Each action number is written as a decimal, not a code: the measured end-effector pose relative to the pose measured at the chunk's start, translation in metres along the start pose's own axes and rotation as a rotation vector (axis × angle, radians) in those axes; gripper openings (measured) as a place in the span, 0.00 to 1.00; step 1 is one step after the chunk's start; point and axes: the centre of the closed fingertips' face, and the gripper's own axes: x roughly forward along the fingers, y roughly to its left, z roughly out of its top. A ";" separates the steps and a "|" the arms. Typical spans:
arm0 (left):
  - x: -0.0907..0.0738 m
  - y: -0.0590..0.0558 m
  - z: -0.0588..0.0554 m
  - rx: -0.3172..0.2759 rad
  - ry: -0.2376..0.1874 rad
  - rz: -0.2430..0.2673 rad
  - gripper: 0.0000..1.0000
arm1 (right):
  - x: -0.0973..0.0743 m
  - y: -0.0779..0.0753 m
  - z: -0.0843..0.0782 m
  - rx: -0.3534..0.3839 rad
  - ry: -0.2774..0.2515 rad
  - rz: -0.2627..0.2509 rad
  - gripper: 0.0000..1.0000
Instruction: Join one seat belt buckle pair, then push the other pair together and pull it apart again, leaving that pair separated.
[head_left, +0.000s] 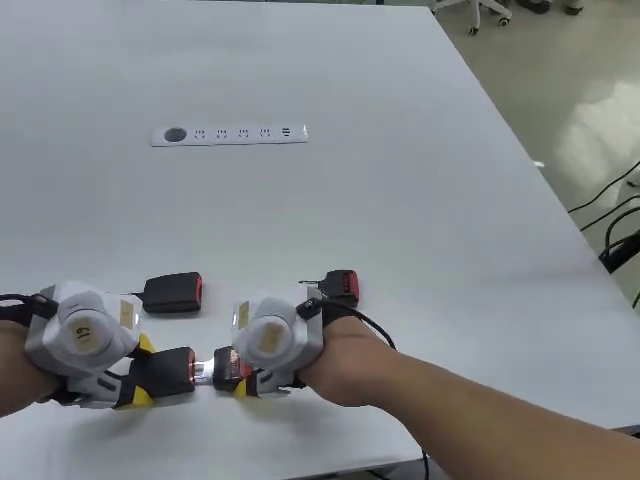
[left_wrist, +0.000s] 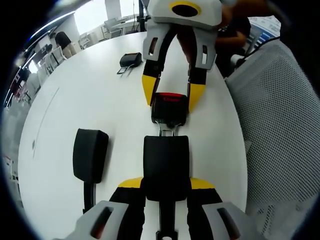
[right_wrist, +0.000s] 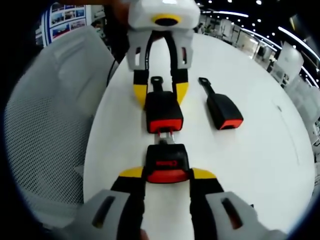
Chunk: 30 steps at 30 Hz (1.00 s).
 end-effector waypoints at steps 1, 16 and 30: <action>0.000 0.000 0.000 -0.001 -0.002 0.000 0.32 | 0.000 0.000 0.000 0.003 -0.003 0.003 0.34; 0.000 -0.001 0.000 0.015 -0.002 0.004 0.31 | 0.007 0.000 0.011 -0.009 -0.008 0.033 0.32; 0.001 0.000 -0.002 0.027 0.001 -0.001 0.31 | 0.007 -0.001 0.016 -0.015 -0.008 0.037 0.31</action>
